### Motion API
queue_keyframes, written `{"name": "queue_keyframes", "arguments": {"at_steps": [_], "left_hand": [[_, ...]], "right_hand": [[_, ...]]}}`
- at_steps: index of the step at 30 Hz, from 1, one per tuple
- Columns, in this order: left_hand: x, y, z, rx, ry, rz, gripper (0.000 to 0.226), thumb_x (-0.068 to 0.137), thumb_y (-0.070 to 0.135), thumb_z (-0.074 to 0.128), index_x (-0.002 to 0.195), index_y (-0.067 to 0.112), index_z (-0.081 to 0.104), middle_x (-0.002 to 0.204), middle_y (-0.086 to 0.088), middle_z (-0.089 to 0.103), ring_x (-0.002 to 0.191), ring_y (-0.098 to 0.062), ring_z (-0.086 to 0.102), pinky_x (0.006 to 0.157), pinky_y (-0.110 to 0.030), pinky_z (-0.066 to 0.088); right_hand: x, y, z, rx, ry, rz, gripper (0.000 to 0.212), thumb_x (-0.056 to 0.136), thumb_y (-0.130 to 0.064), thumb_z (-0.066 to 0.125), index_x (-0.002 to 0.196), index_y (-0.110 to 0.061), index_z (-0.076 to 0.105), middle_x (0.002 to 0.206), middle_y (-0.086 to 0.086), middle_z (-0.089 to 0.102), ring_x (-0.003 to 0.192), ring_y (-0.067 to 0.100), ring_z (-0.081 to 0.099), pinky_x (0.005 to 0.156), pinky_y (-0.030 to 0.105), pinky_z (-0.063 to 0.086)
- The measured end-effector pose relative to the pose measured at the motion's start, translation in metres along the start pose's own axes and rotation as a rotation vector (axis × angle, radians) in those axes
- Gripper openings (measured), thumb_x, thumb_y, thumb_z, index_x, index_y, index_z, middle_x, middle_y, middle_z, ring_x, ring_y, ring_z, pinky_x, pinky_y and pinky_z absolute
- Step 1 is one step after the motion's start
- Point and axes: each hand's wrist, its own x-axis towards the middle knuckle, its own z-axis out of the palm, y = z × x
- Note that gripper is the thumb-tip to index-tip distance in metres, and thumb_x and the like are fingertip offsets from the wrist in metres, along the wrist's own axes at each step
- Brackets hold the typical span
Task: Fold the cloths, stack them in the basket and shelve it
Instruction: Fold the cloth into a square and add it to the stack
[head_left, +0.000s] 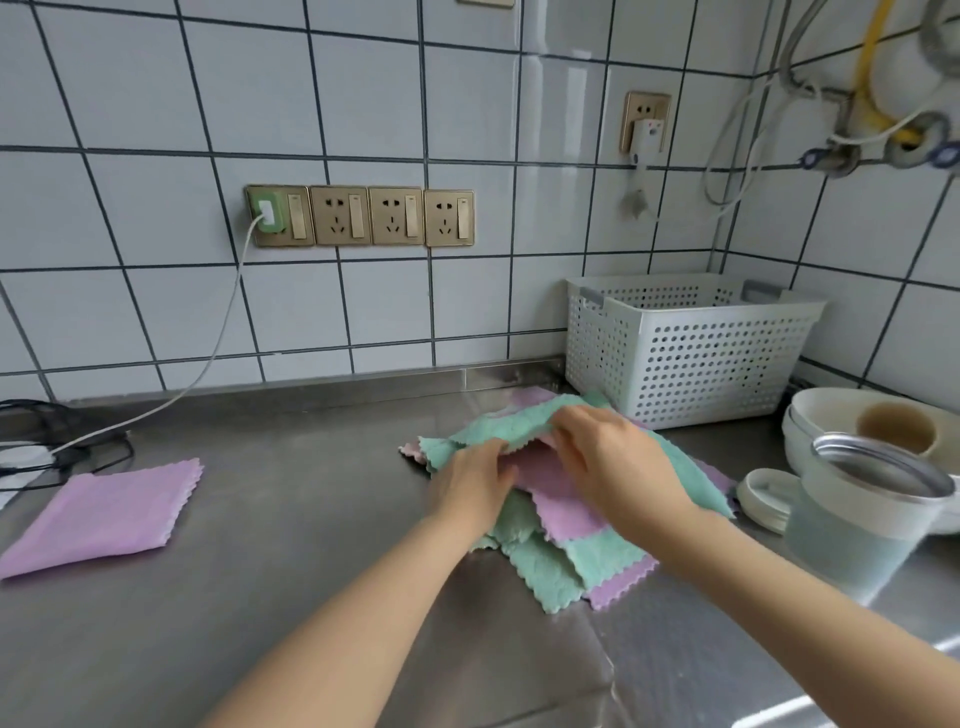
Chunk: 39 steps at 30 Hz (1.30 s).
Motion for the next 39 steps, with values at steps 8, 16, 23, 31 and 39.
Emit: {"name": "queue_keyframes", "arguments": {"at_steps": [8, 16, 23, 31, 39], "left_hand": [[0.009, -0.018, -0.044, -0.242, 0.065, -0.089, 0.044, 0.085, 0.053, 0.052, 0.124, 0.033, 0.058, 0.092, 0.005, 0.073, 0.085, -0.015, 0.067, 0.079, -0.034, 0.053], [-0.030, -0.014, -0.082, -0.313, 0.163, 0.064, 0.028, 0.087, 0.027, 0.060, 0.059, 0.026, 0.059, 0.071, 0.010, 0.055, 0.065, -0.005, 0.053, 0.059, -0.014, 0.037], [-0.082, -0.066, -0.151, -0.553, 0.272, -0.051, 0.010, 0.084, 0.025, 0.063, 0.074, 0.023, 0.063, 0.065, 0.009, 0.068, 0.061, -0.004, 0.060, 0.058, -0.024, 0.046], [-0.135, -0.110, -0.241, -0.510, 0.349, 0.031, 0.017, 0.087, 0.003, 0.062, 0.079, 0.016, 0.056, 0.071, 0.009, 0.066, 0.067, -0.007, 0.059, 0.069, -0.018, 0.045], [-0.160, -0.109, -0.295, -0.626, 0.057, -0.134, 0.039, 0.079, 0.050, 0.066, 0.098, 0.016, 0.064, 0.092, 0.000, 0.065, 0.087, -0.017, 0.058, 0.071, -0.021, 0.046]], "right_hand": [[0.035, -0.055, -0.055, 0.417, 0.173, -0.014, 0.012, 0.095, -0.010, 0.051, 0.094, -0.014, 0.063, 0.081, -0.008, 0.063, 0.072, 0.003, 0.055, 0.064, 0.009, 0.040], [0.045, -0.111, -0.081, 0.607, 0.192, 0.014, 0.016, 0.093, -0.021, 0.050, 0.089, -0.012, 0.063, 0.076, 0.000, 0.067, 0.076, 0.018, 0.062, 0.072, 0.037, 0.053], [0.058, -0.135, -0.089, 0.730, 0.324, 0.072, 0.020, 0.093, -0.010, 0.054, 0.078, 0.003, 0.059, 0.059, -0.003, 0.044, 0.056, 0.002, 0.033, 0.050, 0.014, 0.030], [0.066, -0.147, -0.085, 0.769, 0.194, 0.179, 0.036, 0.094, -0.025, 0.052, 0.081, 0.008, 0.051, 0.063, 0.001, 0.036, 0.054, 0.005, 0.030, 0.042, 0.016, 0.024], [0.052, -0.142, -0.073, 1.168, -0.250, 0.330, 0.043, 0.098, -0.031, 0.049, 0.091, 0.011, 0.057, 0.070, 0.009, 0.050, 0.063, 0.020, 0.047, 0.056, 0.026, 0.038]]}}
